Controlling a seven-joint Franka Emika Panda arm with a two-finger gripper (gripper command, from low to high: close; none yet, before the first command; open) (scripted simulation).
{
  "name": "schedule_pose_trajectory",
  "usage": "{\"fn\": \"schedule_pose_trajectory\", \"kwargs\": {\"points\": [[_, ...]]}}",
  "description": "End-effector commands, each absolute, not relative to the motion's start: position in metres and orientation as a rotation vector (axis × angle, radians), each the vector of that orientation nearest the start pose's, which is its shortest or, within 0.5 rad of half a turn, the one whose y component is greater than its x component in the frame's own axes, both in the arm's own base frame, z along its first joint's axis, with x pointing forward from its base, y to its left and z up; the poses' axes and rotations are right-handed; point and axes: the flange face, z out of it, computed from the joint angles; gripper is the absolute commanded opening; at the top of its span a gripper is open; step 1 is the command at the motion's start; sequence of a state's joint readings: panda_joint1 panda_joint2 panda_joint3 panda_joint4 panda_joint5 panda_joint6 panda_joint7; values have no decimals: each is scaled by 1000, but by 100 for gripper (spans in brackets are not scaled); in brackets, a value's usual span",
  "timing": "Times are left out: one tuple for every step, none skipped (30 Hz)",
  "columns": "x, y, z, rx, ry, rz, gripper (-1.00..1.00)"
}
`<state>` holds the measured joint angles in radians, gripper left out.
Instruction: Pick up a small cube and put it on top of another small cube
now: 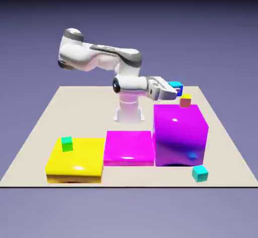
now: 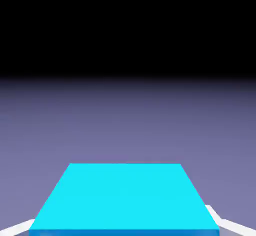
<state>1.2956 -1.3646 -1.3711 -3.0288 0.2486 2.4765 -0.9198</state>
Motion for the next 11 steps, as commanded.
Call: {"fn": "schedule_pose_trajectory", "kwargs": {"points": [[268,131,337,-1473,-871,-375,-100],[267,138,333,-1471,-870,-376,-100],[265,146,329,-1470,-870,-377,-100],[263,153,325,-1469,-869,-377,-100],[261,160,321,-1469,-869,-377,-100],[258,168,317,-1470,-870,-377,-100],[256,175,313,-1472,-870,-376,-100],[254,178,310,-1473,-871,-375,-100],[254,178,310,-1474,-871,-375,100],[254,178,310,-1474,-871,-375,100],[257,171,314,-1471,-870,-376,100]]}}
